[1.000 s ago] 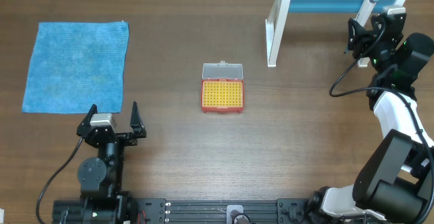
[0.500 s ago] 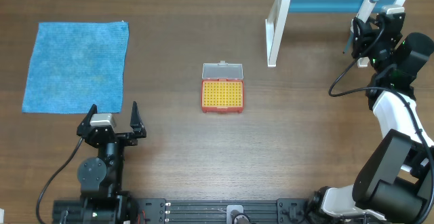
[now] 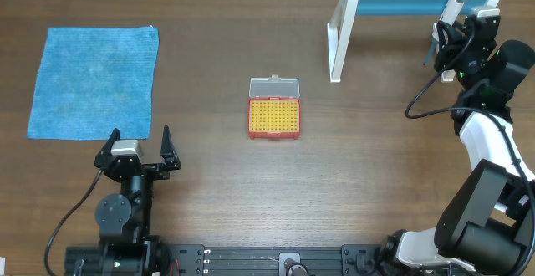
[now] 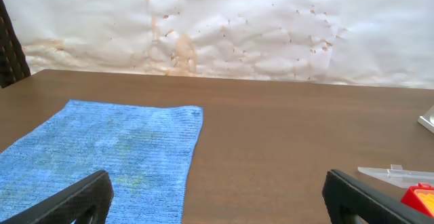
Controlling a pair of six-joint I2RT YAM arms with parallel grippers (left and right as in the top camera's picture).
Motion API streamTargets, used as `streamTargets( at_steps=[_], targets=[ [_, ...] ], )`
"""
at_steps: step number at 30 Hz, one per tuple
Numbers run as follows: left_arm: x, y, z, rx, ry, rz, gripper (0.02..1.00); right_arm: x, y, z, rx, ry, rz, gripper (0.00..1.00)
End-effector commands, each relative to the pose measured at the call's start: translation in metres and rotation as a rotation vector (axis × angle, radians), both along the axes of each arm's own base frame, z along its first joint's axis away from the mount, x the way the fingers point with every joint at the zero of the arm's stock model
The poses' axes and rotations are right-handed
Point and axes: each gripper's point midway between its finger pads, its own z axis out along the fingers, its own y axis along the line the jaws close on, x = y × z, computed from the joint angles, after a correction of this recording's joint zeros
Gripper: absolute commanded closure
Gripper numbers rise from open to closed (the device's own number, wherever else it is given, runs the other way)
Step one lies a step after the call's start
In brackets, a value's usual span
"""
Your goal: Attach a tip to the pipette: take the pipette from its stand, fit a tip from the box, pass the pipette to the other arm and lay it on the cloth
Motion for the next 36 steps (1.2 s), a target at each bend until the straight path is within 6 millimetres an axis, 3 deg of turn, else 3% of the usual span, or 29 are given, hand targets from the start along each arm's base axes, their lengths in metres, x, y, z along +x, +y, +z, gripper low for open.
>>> streamTargets(
  at_steps=[1, 5, 9, 21, 25, 27, 28, 32, 33, 36],
  targets=[
    [0.000, 0.003, -0.001, -0.004, 0.003, 0.019, 0.023, 0.004, -0.001, 0.002, -0.003, -0.004, -0.011, 0.921],
    [0.000, 0.003, -0.001, -0.004, 0.003, 0.019, 0.023, 0.004, -0.001, 0.006, -0.006, -0.012, -0.010, 0.921],
    [0.000, 0.003, -0.001, -0.004, 0.003, 0.019, 0.023, 0.000, 0.001, 0.025, -0.025, -0.051, -0.010, 0.921],
    [0.000, 0.003, -0.001, -0.004, 0.003, 0.019, 0.023, -0.032, 0.018, 0.120, -0.070, -0.243, 0.000, 0.919],
    [0.000, 0.003, -0.001, -0.004, 0.003, 0.019, 0.023, -0.058, 0.056, 0.156, -0.011, -0.309, 0.166, 0.921],
    [0.000, 0.003, -0.001, -0.004, 0.003, 0.019, 0.023, -0.070, 0.081, 0.164, 0.020, -0.318, 0.282, 0.919],
    [0.000, 0.003, -0.001, -0.004, 0.003, 0.019, 0.020, -0.079, 0.103, 0.168, 0.024, -0.323, 0.380, 0.921],
    [0.000, 0.003, -0.001, -0.004, 0.003, 0.019, 0.023, -0.098, 0.163, 0.171, 0.037, -0.328, 0.620, 0.921],
    [0.000, 0.003, -0.001, -0.004, 0.003, 0.019, 0.023, -0.105, 0.183, 0.168, 0.047, -0.321, 0.699, 0.921],
    [0.000, 0.003, -0.001, -0.004, 0.003, 0.019, 0.023, -0.116, 0.217, 0.155, 0.080, -0.291, 0.808, 0.921]
  ],
)
